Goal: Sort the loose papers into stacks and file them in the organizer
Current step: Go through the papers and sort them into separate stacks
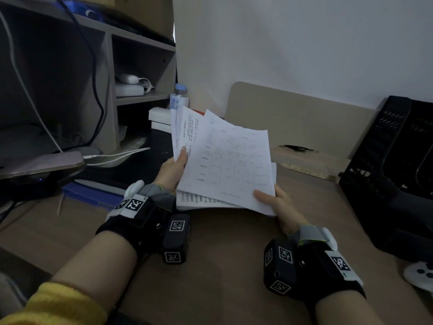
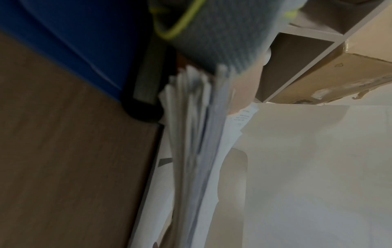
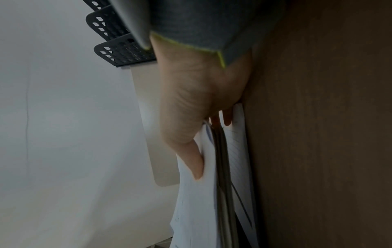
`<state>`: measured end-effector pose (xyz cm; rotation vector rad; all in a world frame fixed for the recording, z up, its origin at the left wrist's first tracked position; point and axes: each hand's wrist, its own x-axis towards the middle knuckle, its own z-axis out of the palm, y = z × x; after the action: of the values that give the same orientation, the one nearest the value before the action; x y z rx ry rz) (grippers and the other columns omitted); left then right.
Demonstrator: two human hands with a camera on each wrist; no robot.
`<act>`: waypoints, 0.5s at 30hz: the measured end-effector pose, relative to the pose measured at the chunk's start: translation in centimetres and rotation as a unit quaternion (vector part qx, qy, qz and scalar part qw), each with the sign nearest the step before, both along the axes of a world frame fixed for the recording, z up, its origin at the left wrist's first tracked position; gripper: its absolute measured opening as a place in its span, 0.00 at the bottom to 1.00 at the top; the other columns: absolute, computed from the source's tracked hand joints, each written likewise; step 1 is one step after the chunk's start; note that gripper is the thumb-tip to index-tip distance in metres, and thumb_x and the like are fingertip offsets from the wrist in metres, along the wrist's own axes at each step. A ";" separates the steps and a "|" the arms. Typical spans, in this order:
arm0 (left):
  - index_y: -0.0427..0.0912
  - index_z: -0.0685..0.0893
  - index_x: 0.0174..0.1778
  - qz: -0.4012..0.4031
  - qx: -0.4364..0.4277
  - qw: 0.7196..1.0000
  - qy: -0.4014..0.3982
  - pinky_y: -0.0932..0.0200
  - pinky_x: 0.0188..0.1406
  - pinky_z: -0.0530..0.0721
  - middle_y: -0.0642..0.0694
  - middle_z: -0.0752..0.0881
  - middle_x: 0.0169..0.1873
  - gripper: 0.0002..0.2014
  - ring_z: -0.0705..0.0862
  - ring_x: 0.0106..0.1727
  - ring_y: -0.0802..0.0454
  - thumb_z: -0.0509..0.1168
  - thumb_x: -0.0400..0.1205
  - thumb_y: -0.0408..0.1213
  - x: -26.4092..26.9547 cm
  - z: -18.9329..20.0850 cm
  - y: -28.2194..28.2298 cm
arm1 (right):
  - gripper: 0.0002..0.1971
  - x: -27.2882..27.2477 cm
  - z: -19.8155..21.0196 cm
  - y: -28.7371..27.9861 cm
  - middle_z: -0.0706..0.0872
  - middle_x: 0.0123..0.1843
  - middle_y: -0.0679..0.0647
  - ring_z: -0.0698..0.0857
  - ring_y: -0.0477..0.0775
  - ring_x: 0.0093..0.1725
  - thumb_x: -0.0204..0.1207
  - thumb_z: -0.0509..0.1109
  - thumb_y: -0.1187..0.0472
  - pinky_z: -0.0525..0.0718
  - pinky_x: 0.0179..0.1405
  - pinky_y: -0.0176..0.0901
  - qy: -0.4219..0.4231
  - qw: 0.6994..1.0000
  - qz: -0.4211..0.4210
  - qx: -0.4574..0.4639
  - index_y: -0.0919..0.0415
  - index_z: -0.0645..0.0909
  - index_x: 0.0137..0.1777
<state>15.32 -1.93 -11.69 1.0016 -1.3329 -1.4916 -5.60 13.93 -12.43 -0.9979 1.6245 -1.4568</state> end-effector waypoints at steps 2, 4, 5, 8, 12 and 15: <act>0.41 0.81 0.63 0.019 0.014 1.000 0.009 0.54 0.52 0.83 0.43 0.88 0.52 0.23 0.88 0.52 0.46 0.59 0.84 0.57 0.0 0.0 0.0 | 0.15 -0.2 -0.2 0.0 0.88 0.57 0.55 0.88 0.57 0.54 0.76 0.72 0.64 0.86 0.57 0.53 0.013 0.999 -0.038 0.006 0.62 0.83 0.64; 0.43 0.81 0.62 0.022 0.021 1.000 0.006 0.58 0.44 0.84 0.47 0.88 0.46 0.21 0.88 0.46 0.50 0.59 0.84 0.56 0.1 0.0 -0.1 | 0.14 -0.4 -0.3 0.1 0.87 0.53 0.60 0.86 0.57 0.46 0.78 0.69 0.67 0.87 0.51 0.53 -0.001 0.992 -0.123 -0.010 0.68 0.81 0.64; 0.44 0.81 0.60 0.020 0.024 0.999 0.008 0.60 0.40 0.83 0.48 0.88 0.44 0.20 0.87 0.44 0.52 0.59 0.85 0.56 0.2 0.0 -0.1 | 0.15 -0.6 -0.4 0.1 0.85 0.51 0.61 0.85 0.57 0.44 0.79 0.68 0.68 0.86 0.47 0.53 -0.007 0.985 -0.172 -0.020 0.70 0.80 0.65; 0.44 0.80 0.58 0.018 0.023 1.000 0.007 0.62 0.35 0.81 0.50 0.87 0.42 0.19 0.87 0.42 0.55 0.57 0.86 0.55 0.3 -0.1 -0.2 | 0.14 -1.2 -0.7 -0.1 0.83 0.48 0.61 0.81 0.54 0.38 0.81 0.63 0.65 0.82 0.32 0.42 0.003 0.957 -0.285 -0.050 0.70 0.80 0.63; 0.42 0.83 0.60 0.009 0.049 0.998 0.026 0.50 0.52 0.86 0.46 0.90 0.48 0.26 0.89 0.49 0.47 0.57 0.83 0.61 0.7 -0.1 -0.7 | 0.10 -1.8 -0.9 -0.1 0.81 0.39 0.61 0.78 0.45 0.17 0.81 0.60 0.63 0.70 0.10 0.28 -0.030 0.922 -0.372 -0.099 0.67 0.79 0.54; 0.47 0.86 0.54 -0.009 0.095 0.992 0.078 0.40 0.67 0.81 0.42 0.90 0.54 0.26 0.88 0.57 0.41 0.59 0.80 0.65 0.8 -0.5 -1.3 | 0.09 -2.3 -0.9 0.1 0.81 0.40 0.62 0.78 0.49 0.19 0.81 0.58 0.60 0.74 0.17 0.32 -0.048 0.894 -0.431 -0.110 0.63 0.78 0.52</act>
<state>16.16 -3.23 -12.23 0.9722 -1.1076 -1.6992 -7.89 13.98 -13.32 -0.2625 1.9624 -2.2611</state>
